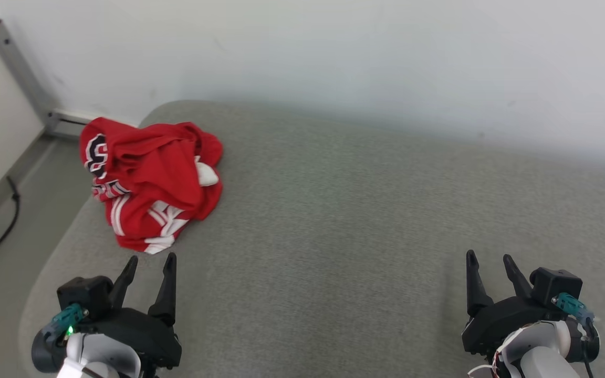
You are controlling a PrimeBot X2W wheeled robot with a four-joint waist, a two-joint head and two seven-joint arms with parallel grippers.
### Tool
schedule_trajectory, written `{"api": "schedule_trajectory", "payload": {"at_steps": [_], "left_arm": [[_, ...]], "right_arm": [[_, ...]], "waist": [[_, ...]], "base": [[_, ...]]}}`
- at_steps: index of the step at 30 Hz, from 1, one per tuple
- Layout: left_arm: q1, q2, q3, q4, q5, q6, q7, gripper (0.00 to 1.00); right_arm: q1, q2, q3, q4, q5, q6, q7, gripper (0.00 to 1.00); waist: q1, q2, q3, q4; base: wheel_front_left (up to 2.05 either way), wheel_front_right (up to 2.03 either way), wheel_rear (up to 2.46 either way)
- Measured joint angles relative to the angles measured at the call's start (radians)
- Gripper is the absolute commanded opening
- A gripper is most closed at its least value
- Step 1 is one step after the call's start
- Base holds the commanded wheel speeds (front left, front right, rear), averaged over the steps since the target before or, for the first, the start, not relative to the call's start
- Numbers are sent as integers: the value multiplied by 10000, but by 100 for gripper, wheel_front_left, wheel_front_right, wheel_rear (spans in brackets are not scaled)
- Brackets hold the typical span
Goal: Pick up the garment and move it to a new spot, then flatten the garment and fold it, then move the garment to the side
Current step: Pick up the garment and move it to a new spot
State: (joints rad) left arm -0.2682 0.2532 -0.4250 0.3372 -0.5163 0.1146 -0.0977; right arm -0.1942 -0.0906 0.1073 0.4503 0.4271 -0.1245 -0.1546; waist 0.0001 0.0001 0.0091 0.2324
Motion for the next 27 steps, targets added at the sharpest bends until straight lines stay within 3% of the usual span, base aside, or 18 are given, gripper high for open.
{"api": "schedule_trajectory", "payload": {"at_steps": [17,27], "left_arm": [[28,35,-100,46,27,0,236,100],[14,-293,-376,65,-13,-104,416,100]], "right_arm": [[238,127,-245,-140,-295,0,159,100],[248,150,-167,-466,-704,0,420,100]], "waist": [[0,0,-84,2190],[-1,0,96,2605]], "base": [[0,0,0],[0,0,0]]}}
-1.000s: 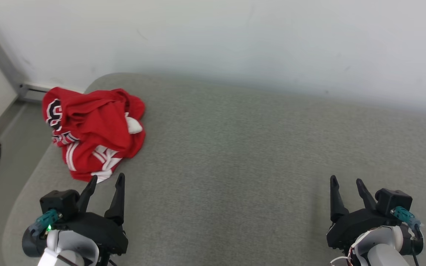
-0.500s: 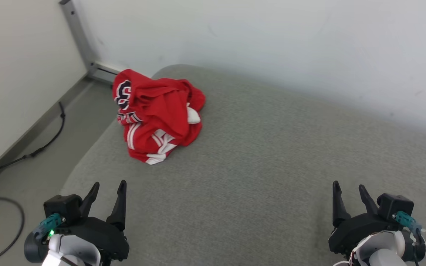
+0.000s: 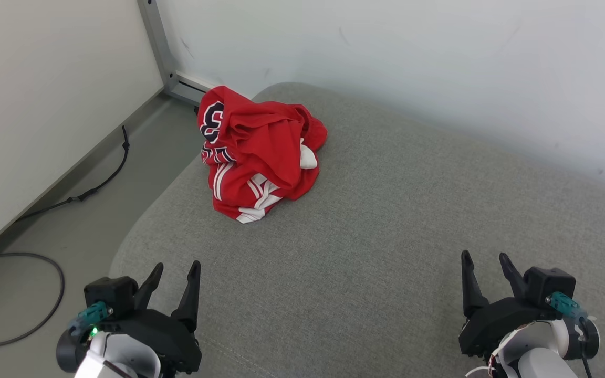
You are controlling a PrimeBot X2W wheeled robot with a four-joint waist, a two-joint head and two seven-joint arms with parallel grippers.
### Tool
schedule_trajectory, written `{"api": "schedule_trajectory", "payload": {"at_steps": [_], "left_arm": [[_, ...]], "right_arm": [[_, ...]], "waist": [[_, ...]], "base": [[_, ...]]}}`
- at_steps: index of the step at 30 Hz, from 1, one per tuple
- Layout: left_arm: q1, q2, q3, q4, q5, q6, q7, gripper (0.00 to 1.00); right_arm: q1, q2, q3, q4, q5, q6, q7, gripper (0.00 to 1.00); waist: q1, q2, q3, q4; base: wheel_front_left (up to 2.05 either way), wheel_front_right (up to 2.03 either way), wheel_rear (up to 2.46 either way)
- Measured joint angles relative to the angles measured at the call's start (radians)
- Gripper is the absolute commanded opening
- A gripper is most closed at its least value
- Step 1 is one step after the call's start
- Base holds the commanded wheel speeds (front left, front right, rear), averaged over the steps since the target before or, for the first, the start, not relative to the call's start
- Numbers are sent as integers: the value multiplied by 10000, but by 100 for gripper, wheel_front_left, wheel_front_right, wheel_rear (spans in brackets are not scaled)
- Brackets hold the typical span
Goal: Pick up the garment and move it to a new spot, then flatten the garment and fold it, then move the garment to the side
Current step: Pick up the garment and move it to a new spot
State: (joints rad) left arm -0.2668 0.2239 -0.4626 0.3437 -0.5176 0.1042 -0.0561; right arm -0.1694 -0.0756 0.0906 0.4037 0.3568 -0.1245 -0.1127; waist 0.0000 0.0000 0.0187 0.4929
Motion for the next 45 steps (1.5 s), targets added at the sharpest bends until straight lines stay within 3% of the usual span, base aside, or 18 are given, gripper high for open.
{"api": "schedule_trajectory", "payload": {"at_steps": [7,18,28,38,43,44,45], "left_arm": [[-675,-247,100,433,-476,-240,675,100],[-4151,-408,934,1871,-1429,-401,2775,100],[-6088,221,1524,2771,-1473,-151,3990,100],[-7269,1340,1427,3475,-621,109,5066,100],[-7647,1162,1223,3810,-489,115,5482,100],[-7734,1127,1200,3835,-476,128,5584,93],[-7798,1080,1185,3887,-470,153,5672,69]], "right_arm": [[12,-186,159,-997,-378,0,330,100],[15,-738,504,-2997,-1335,0,1202,100],[-47,-1331,612,-5039,-1862,0,2113,100],[-453,-1574,267,-6646,-2079,0,2991,100],[-473,-1643,6,-6890,-2094,0,3260,100],[-500,-1643,6,-6911,-2094,0,3310,100],[-535,-1641,6,-6913,-2092,0,3331,100]], "waist": [[0,0,386,-57],[2,0,1534,-682],[3,1,2774,-1776],[2,1,4438,-2782],[3,2,5189,-3035],[3,2,5318,-3068],[2,2,5439,-3097]], "base": [[0,0,0],[0,0,0],[0,0,0],[0,0,0],[0,0,0],[0,0,0],[0,0,0]]}}
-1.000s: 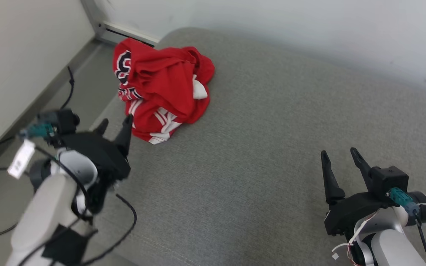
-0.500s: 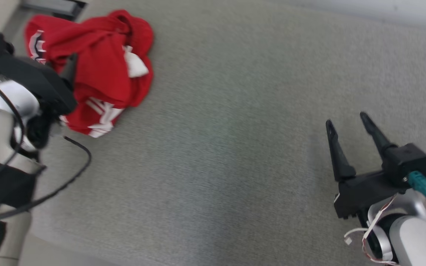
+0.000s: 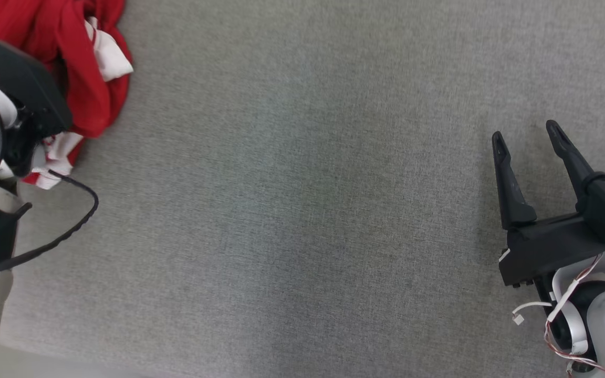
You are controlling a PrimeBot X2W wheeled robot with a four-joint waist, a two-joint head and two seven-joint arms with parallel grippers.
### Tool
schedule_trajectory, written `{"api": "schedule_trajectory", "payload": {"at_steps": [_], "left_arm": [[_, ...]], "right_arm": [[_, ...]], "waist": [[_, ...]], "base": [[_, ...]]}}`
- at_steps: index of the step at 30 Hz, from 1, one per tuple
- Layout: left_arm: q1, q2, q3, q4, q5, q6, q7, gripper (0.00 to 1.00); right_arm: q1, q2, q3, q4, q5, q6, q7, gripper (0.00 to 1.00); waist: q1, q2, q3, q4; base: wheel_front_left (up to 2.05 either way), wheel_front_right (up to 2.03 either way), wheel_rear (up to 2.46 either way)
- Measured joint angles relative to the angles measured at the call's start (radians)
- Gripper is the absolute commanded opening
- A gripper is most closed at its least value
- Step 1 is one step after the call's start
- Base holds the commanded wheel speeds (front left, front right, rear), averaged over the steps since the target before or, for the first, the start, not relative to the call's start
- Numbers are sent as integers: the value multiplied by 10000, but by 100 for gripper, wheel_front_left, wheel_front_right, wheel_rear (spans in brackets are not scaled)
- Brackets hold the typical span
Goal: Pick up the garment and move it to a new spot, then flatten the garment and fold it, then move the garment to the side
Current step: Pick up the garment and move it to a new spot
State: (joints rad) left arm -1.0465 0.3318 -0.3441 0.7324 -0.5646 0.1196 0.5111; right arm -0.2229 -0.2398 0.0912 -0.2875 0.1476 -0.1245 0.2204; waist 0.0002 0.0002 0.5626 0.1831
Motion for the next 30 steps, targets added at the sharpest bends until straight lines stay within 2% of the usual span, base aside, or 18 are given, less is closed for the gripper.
{"api": "schedule_trajectory", "payload": {"at_steps": [1,2,7,13,21,30], "left_arm": [[-64,-31,-21,38,4,4,73,41],[-121,-29,-79,58,31,4,94,0],[-623,-88,-268,267,255,31,314,0],[-733,-226,-416,614,479,31,339,0],[-891,-989,-800,1076,656,33,13,0],[-1331,-1147,-1179,1244,1170,23,-685,0]], "right_arm": [[-50,0,-8,-2,-2,0,13,100],[-117,2,-10,-13,-2,0,75,100],[-149,12,-21,-13,0,0,184,100],[-165,182,-13,288,4,0,259,100],[-195,380,-44,1026,174,0,163,100],[-318,777,79,1758,408,0,-104,100]], "waist": [[-1,0,106,-24],[-1,0,200,-43],[0,0,435,-31],[-2,0,184,58],[-2,-1,-488,203],[-2,-2,-1509,327]], "base": [[0,0,0],[0,0,0],[0,0,0],[0,0,0],[0,0,0],[0,0,0]]}}
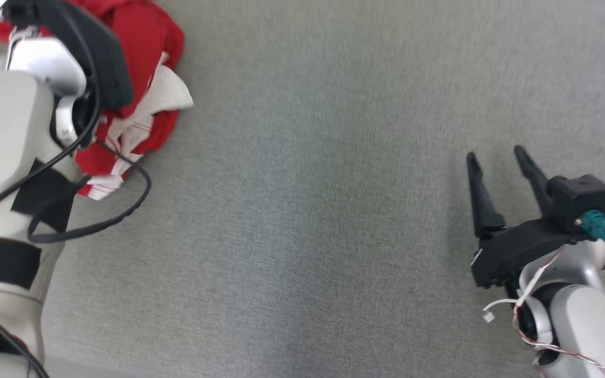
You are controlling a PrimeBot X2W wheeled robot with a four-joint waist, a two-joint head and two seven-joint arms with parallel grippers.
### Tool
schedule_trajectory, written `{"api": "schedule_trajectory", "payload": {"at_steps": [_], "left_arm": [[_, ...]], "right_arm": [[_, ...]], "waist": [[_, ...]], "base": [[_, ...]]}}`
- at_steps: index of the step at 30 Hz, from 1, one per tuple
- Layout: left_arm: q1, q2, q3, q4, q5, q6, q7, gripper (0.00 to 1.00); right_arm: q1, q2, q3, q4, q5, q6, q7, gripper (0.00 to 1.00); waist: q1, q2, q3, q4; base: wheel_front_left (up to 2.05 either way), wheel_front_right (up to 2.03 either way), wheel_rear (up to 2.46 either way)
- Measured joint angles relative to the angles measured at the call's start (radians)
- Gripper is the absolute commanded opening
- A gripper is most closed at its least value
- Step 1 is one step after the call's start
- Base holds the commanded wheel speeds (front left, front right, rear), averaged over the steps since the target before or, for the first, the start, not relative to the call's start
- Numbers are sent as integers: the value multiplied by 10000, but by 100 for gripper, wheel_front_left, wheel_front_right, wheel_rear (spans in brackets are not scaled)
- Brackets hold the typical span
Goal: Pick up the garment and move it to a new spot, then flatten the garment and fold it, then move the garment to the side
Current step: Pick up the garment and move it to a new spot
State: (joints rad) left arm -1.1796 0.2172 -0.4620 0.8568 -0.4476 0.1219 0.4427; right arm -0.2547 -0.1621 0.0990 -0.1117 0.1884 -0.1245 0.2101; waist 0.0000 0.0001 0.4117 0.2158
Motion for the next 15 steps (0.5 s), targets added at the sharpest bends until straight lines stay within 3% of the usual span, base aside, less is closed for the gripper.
{"api": "schedule_trajectory", "payload": {"at_steps": [8,15], "left_arm": [[-583,-295,-270,-58,430,-221,-1112,0],[-764,-867,-453,-8,385,-924,-1912,0]], "right_arm": [[30,485,136,784,349,0,-351,100],[240,654,44,1450,493,0,-673,100]], "waist": [[-1,0,-1140,21],[-2,-1,-2143,-207]], "base": [[0,0,0],[0,0,0]]}}
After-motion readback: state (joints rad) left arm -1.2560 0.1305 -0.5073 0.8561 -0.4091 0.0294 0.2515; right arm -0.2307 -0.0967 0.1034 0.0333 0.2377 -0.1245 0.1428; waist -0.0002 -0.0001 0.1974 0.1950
